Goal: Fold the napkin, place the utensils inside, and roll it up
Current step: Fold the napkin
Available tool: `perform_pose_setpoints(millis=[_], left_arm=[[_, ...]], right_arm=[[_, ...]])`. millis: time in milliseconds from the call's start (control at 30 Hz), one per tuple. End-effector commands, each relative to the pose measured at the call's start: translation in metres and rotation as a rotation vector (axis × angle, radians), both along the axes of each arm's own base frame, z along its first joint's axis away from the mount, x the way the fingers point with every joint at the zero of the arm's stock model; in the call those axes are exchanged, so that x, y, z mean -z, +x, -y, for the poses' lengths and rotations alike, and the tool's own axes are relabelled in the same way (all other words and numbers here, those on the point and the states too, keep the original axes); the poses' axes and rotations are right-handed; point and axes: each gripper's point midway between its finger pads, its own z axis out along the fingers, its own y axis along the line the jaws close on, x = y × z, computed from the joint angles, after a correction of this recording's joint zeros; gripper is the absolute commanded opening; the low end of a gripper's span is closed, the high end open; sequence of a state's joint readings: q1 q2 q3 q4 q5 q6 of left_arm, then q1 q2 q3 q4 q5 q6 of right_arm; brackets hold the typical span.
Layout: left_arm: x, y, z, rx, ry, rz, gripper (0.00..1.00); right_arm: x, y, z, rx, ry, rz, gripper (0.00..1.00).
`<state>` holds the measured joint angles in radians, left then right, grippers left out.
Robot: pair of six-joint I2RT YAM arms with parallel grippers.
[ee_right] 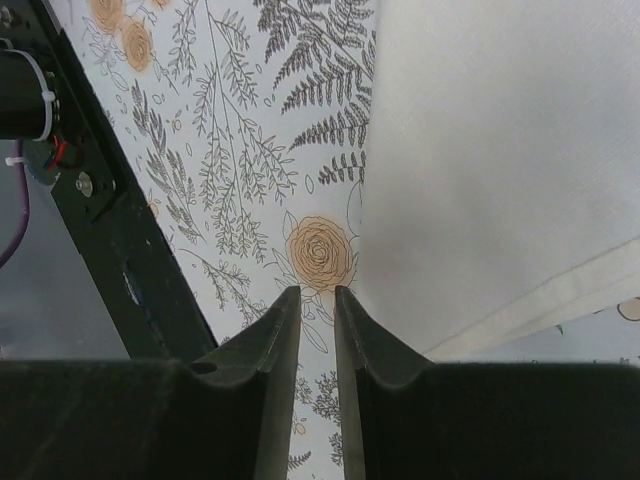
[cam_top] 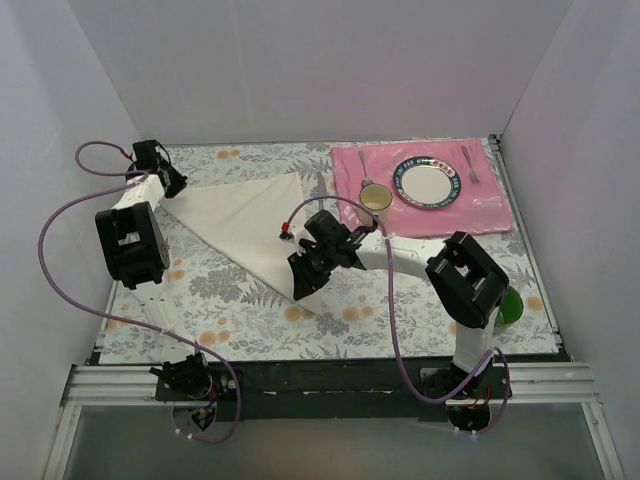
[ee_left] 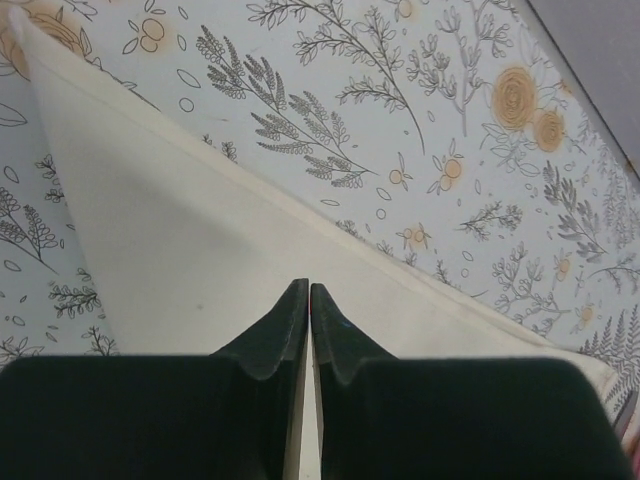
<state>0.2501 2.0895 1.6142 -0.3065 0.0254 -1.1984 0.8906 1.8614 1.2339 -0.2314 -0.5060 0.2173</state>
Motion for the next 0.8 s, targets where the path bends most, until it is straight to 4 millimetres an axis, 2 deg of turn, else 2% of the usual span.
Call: perform_pose_setpoints(millis=[0, 67, 133, 233, 267, 300, 367, 467, 567, 600, 667, 700, 767], left_arm=[[0.001, 0.01, -0.02, -0.049, 0.004, 0.038, 0.03], [0.019, 0.01, -0.023, -0.054, -0.003, 0.008, 0.03], [0.028, 0.006, -0.037, -0.108, 0.037, -0.021, 0.02], [0.045, -0.004, -0.046, -0.153, 0.065, -0.067, 0.02], [0.047, -0.006, -0.05, -0.156, 0.082, -0.075, 0.02], [0.055, -0.008, -0.052, -0.158, 0.092, -0.096, 0.02], [0.058, -0.009, -0.058, -0.171, 0.115, -0.114, 0.02], [0.048, -0.006, -0.06, -0.163, 0.131, -0.098, 0.02], [0.022, -0.002, -0.058, -0.162, 0.128, -0.052, 0.02], [0.016, -0.001, -0.058, -0.169, 0.122, -0.038, 0.03], [0.006, -0.001, -0.06, -0.182, 0.128, -0.021, 0.05], [0.007, -0.002, -0.063, -0.2, 0.136, -0.025, 0.06], [0.018, -0.005, -0.067, -0.22, 0.147, -0.052, 0.06]], right_arm=[[0.004, -0.005, -0.001, -0.021, 0.03, -0.006, 0.27], [0.014, -0.005, 0.007, -0.01, 0.0, 0.0, 0.27], [0.026, -0.009, 0.017, 0.004, -0.034, -0.005, 0.27], [0.037, -0.014, 0.027, 0.022, -0.056, 0.0, 0.27], [0.045, -0.018, 0.036, 0.031, -0.085, -0.007, 0.27], [0.049, -0.021, 0.04, 0.035, -0.096, -0.01, 0.27], [0.052, -0.029, 0.048, 0.031, -0.104, -0.02, 0.27], [0.039, -0.033, 0.048, 0.031, -0.082, -0.024, 0.27], [0.01, -0.021, 0.032, 0.032, -0.022, 0.014, 0.28], [-0.005, -0.012, 0.021, 0.032, 0.011, 0.042, 0.29], [-0.007, -0.004, 0.014, 0.029, 0.009, 0.051, 0.31], [-0.014, 0.001, 0.005, 0.023, 0.029, 0.064, 0.31], [-0.002, 0.003, 0.0, 0.014, 0.016, 0.036, 0.33]])
